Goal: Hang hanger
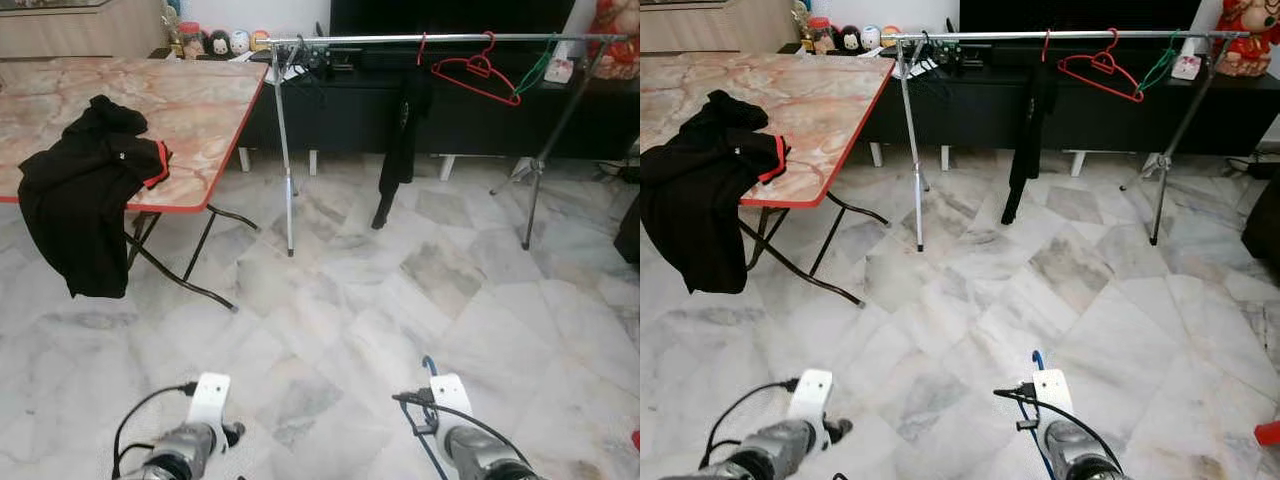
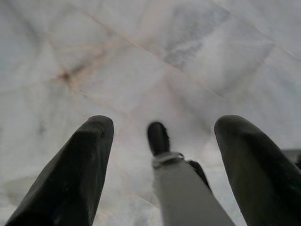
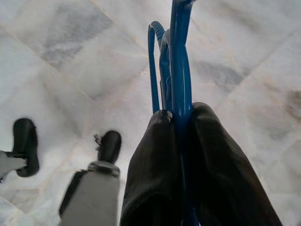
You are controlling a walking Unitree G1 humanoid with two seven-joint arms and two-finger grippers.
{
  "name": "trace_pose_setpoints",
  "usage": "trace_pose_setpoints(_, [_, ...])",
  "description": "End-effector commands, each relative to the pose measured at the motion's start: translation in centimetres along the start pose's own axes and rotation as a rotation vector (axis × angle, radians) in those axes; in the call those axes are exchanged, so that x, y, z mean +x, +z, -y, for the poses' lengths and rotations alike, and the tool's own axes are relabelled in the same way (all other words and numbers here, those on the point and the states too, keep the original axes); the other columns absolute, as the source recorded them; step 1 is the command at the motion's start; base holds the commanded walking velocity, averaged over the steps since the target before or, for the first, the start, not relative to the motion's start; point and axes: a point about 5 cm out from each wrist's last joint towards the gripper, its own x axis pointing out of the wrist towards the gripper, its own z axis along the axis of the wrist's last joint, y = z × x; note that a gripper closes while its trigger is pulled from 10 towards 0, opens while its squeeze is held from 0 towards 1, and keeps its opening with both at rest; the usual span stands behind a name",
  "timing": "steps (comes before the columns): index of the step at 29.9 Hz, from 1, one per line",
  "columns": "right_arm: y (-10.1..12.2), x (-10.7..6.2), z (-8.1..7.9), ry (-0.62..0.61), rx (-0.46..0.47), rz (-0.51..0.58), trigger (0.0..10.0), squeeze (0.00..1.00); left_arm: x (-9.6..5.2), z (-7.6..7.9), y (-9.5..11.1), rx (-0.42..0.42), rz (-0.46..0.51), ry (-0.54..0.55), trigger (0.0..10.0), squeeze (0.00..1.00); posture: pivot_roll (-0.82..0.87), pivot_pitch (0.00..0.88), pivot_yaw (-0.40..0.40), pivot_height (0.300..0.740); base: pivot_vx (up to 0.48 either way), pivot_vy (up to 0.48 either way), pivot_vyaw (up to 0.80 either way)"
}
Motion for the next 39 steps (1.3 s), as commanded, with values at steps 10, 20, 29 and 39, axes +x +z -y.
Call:
trace_pose_setpoints(10, [0.4,0.0,-1.0,0.049,-0.034,0.021,10.0,0.0,-0.1,-1.2,-0.2,0.034,-0.006,0.015,10.0,0.0,-0.06,0.0,-0.03,0.74,0.279,0.0,0.0])
trace_pose_setpoints(20, [1.2,0.0,-1.3,0.052,-0.003,0.033,10.0,0.0,-0.2,-2.0,0.6,0.018,0.014,0.018,10.0,0.0,-0.08,0.0,-0.002,0.74,0.35,0.0,0.0])
trace_pose_setpoints(29, [1.6,-0.1,-1.4,0.075,-0.031,0.052,10.0,0.0,-0.2,-1.9,1.1,0.04,0.027,0.01,10.0,0.0,-0.07,0.0,-0.016,0.74,0.363,0.0,0.0])
trace_pose_setpoints(39, [2.3,-0.1,-1.1,0.076,-0.016,0.076,10.0,0.0,-0.2,-1.7,1.7,0.06,0.04,-0.003,10.0,0.0,-0.08,0.0,-0.012,0.74,0.363,0.0,0.0])
